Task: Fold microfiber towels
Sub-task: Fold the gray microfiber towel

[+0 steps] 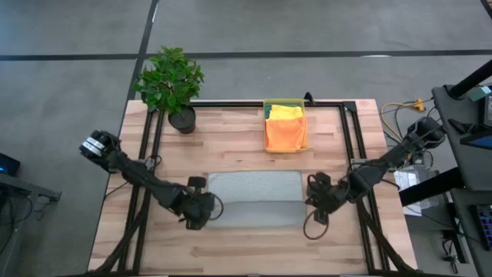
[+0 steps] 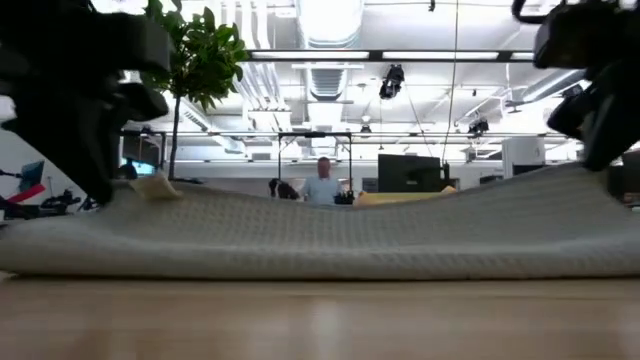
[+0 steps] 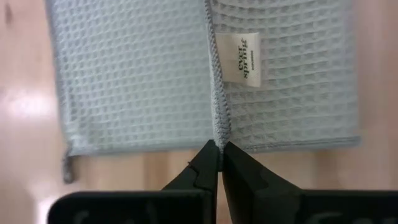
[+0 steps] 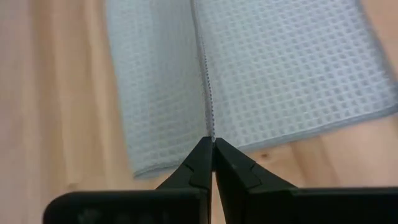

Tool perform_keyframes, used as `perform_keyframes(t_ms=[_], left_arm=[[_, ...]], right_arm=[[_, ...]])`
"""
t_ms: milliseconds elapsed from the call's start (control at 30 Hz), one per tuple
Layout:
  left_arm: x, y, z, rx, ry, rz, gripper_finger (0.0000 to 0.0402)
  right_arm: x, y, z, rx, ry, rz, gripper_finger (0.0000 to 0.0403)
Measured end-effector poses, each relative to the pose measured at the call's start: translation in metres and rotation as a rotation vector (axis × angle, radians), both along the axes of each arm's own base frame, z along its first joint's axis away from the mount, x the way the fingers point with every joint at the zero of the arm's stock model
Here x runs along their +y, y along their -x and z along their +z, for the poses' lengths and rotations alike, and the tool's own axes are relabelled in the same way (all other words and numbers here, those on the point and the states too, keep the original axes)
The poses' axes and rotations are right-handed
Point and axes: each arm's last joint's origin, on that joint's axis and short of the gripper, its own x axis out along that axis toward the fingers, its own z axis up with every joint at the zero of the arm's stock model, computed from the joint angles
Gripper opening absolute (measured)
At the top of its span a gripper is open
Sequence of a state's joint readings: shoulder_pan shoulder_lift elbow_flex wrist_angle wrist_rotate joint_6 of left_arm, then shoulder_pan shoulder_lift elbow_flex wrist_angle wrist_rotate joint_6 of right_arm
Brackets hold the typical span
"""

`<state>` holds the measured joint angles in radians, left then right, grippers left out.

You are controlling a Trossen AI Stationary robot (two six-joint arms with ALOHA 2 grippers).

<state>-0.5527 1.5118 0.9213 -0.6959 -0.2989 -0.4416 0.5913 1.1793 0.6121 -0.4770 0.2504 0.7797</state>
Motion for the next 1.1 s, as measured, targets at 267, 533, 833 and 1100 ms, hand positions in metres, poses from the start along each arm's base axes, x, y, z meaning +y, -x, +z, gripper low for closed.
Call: perform_keyframes(t_ms=[267,533,833,1100], left_arm=[[0.039,0.001,-0.001,0.005,-0.036,0.037,0.0000],[0.069,0.006,-0.005,-0.020,-0.045,0.110,0.0000],[0.083,0.005,-0.016,-0.045,-0.058,0.174,0.0000],[0.089,0.002,-0.021,-0.033,-0.084,0.204,0.0000]], right_arm=[[-0.028,-0.010,-0.006,0.034,0.047,-0.058,0.0008],[-0.058,-0.016,-0.012,0.066,0.086,-0.151,0.0008],[-0.079,-0.020,-0.013,0.068,0.095,-0.235,0.0008],[-0.087,-0.021,-0.013,0.073,0.098,-0.271,0.0008]])
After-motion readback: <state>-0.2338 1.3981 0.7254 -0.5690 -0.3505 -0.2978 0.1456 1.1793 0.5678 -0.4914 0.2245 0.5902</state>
